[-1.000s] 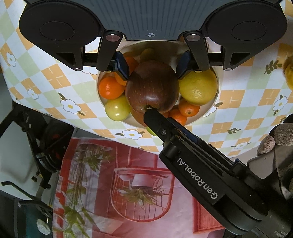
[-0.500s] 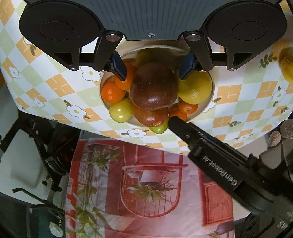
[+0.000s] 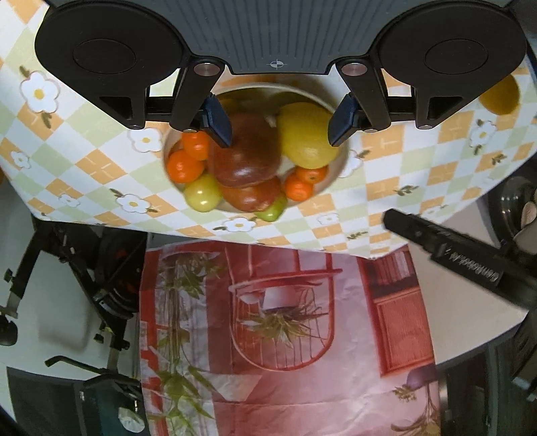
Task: Organize fruits
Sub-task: 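Open both tools, releasing the red apple onto the plate, then move both tools to the yellow lemon lying on the cloth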
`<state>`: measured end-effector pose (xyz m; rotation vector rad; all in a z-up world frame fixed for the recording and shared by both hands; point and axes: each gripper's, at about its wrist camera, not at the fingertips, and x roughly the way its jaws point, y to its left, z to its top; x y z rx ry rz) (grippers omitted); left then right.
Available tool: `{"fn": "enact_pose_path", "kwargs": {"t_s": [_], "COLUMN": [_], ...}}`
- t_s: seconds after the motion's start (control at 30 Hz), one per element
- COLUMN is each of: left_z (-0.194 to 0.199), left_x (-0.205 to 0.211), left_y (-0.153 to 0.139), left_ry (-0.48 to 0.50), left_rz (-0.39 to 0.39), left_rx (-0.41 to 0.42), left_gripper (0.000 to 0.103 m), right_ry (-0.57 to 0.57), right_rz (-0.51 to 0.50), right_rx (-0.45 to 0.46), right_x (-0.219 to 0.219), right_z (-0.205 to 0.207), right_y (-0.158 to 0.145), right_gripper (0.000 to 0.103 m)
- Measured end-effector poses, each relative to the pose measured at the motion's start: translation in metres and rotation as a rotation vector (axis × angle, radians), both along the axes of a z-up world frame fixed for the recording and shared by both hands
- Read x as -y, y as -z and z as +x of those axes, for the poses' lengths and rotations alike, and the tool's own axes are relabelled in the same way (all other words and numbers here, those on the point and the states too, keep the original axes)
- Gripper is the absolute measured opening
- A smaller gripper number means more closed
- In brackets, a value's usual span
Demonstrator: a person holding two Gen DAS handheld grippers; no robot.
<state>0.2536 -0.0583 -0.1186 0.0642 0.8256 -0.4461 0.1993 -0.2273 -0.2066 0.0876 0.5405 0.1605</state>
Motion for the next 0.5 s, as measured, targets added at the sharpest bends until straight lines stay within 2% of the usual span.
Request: {"fn": "enact_pose_path", "kwargs": {"t_s": [0.23,0.5], "left_z": [-0.025,-0.055], "left_x": [-0.07,-0.126], "left_y": [0.003,0.02], "left_ry": [-0.123,-0.241], "left_rz": [0.023,-0.019], "left_rx": [0.011,-0.063], "left_gripper": [0.039,0.039], "right_ry": [-0.06,-0.172], "right_rz": [-0.002,-0.043], "right_rx": [-0.023,-0.087], "right_x": [-0.031,-0.077], "right_z": [-0.002,-0.004], "right_y": [0.003,0.013], "right_gripper": [0.06,0.059]}}
